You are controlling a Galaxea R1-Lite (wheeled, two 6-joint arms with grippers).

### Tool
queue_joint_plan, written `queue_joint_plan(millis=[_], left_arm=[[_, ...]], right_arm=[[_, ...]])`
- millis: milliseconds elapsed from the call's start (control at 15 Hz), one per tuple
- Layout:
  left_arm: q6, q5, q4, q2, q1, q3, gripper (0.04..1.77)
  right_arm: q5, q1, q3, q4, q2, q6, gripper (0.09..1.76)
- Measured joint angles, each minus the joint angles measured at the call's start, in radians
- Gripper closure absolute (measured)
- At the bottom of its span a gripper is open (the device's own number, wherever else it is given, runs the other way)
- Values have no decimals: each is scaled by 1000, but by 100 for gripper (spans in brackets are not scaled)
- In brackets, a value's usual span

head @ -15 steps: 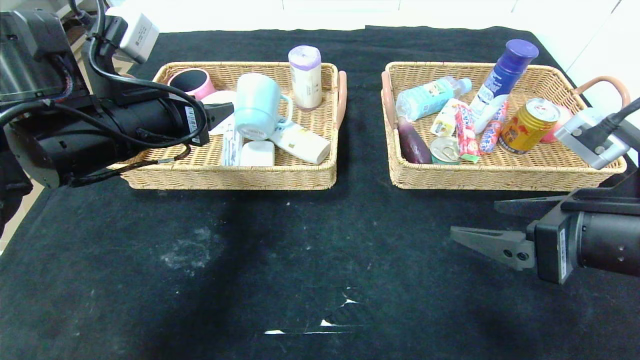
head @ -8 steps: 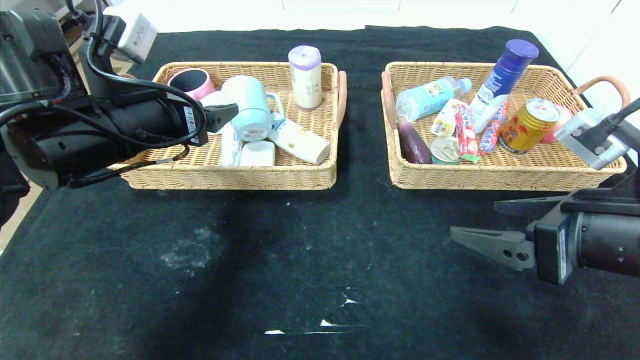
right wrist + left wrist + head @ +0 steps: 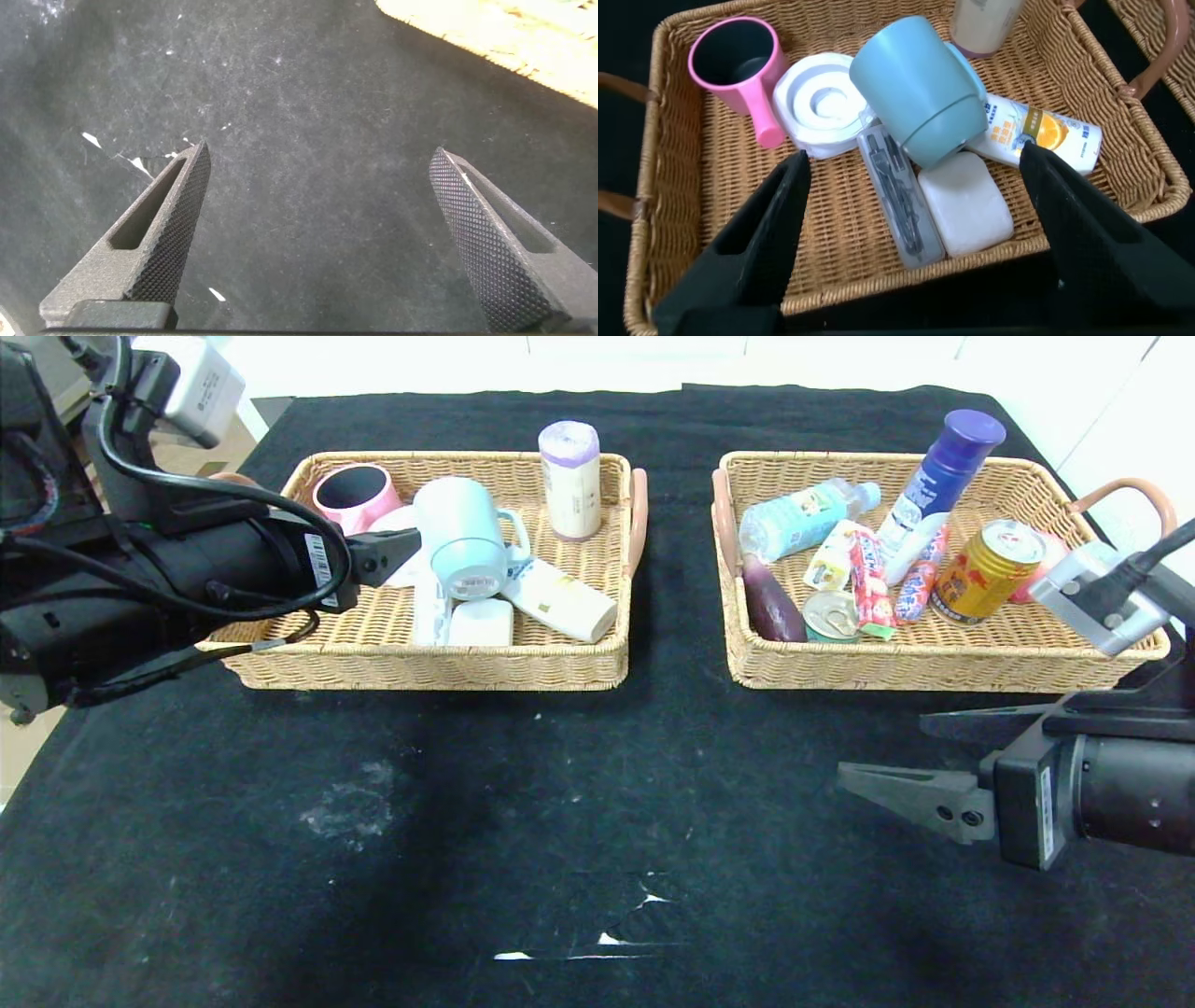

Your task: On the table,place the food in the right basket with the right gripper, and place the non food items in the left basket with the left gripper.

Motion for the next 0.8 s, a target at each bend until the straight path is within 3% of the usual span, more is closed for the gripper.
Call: queue_joint_plan(millis=[400, 800], left_arm=[[4, 33, 27, -129, -9, 86, 13], [-4, 32, 237, -356, -9, 188, 11]], right_arm=[[0, 1, 1, 0, -6, -1, 14], [3, -7, 11, 1, -58, 0, 14]])
